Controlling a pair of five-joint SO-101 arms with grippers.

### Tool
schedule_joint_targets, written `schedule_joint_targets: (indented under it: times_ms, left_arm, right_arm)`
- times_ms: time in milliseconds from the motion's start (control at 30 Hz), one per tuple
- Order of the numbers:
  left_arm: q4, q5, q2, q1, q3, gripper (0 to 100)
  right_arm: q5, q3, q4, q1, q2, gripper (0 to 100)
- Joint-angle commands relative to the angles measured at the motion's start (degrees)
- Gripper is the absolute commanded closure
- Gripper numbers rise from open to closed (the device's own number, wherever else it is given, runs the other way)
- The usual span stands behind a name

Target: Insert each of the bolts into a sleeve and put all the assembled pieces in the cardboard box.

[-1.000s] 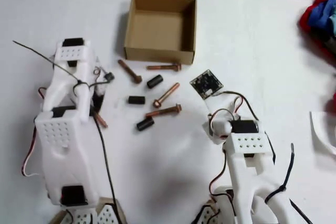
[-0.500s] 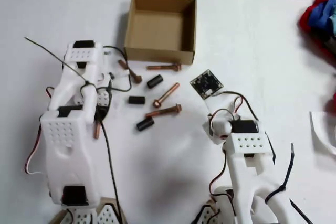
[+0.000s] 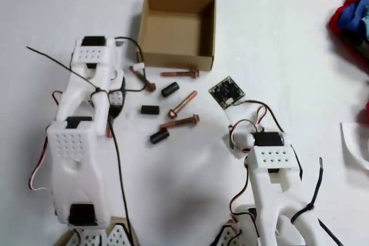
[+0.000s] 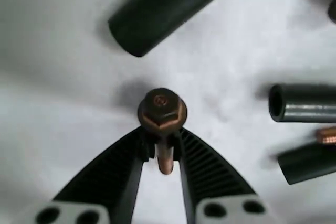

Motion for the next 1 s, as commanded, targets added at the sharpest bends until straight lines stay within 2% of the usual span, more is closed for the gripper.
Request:
schedule_joint_targets:
  times_ms: [0, 267, 433, 733, 833, 867, 967]
  left_arm:
    - [0.4, 0.4, -2.3, 0.4, -2.4, 86]
    - [-6.2, 0.4, -1.8, 0.1, -2.3, 85]
    - [-8.0, 0.4, 3.3, 0.4, -2.9, 85]
    - [-4.8, 0.4, 10.2, 0.5, -5.5, 85]
    - [-2.7, 0.4, 10.1, 0.8, -7.8, 94]
    - [-2.3, -0.2, 9.9, 1.0, -8.7, 98]
    - [0.4, -7.9, 9.9, 2.9, -10.7, 98]
  right_arm:
    - [-0.4, -0.4, 0.4, -0.1, -2.2, 97.6]
    - [-0.3, -0.4, 0.5, -0.1, -2.2, 97.6]
    - [-0.3, -0.4, 0.5, -0.1, -2.2, 97.6]
    - [-0.3, -0.4, 0.5, -0.1, -2.2, 97.6]
    - [-0.3, -0.4, 0.5, -0.1, -2.2, 97.6]
    - [-0.3, -0.4, 0.4, -0.1, -2.2, 97.6]
    - [-0.3, -0.4, 0.4, -0.1, -2.2, 97.6]
